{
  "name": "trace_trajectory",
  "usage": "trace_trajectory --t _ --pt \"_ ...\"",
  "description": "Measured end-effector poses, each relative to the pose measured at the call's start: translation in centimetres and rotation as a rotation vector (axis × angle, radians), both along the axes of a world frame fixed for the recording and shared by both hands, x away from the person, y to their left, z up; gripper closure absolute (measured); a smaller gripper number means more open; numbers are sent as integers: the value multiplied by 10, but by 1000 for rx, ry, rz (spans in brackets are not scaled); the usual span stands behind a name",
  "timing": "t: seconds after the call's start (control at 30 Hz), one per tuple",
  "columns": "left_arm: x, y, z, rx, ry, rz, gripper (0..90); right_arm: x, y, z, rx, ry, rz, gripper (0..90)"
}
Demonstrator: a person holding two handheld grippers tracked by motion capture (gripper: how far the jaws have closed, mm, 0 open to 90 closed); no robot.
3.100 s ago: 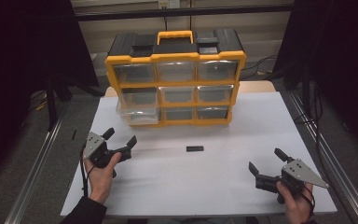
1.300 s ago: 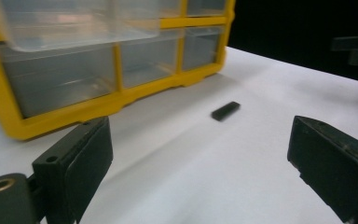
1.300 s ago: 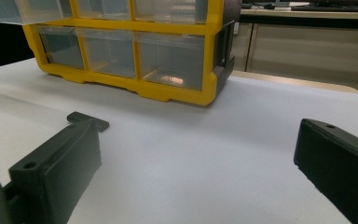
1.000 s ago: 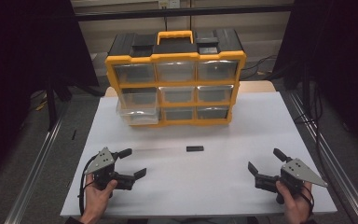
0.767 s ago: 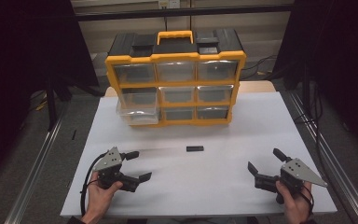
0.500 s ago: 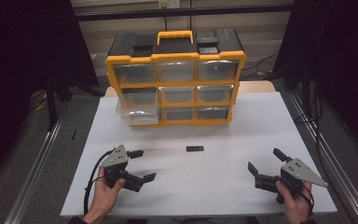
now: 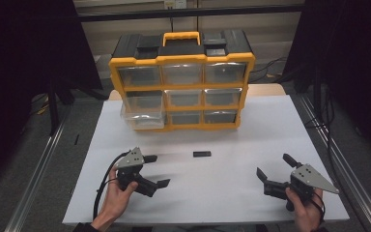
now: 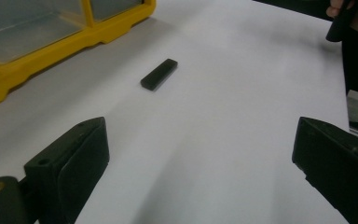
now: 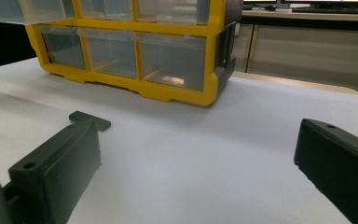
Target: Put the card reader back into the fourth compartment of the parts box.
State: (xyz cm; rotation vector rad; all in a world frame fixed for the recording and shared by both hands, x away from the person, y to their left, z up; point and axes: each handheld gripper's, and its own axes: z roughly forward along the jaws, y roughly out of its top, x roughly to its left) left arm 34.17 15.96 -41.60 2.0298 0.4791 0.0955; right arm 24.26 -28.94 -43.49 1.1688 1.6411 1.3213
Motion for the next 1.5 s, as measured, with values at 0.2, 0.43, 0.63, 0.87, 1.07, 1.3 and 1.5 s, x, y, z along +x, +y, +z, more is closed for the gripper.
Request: trace_trajectory --t 0.2,0.43,0.63,0.87,1.07,1.3,1.5 --pt "6 -16 0 74 -22 -52 49 0 0 0 2 -4 -1 0" --pt "13 -29 1 118 1 -85 64 0 0 0 1 -5 1 0" --pt "17 -39 7 136 20 -127 53 0 0 0 1 -3 2 0" --pt "20 -54 8 137 -17 -127 48 0 0 0 3 -4 3 0" --pt "30 -63 5 157 -1 -145 38 0 0 0 1 -5 5 0" --pt "35 -74 6 184 -3 -160 62 0 0 0 1 -6 7 0" --pt "41 -87 2 213 -13 -170 70 0 0 0 1 -5 9 0"
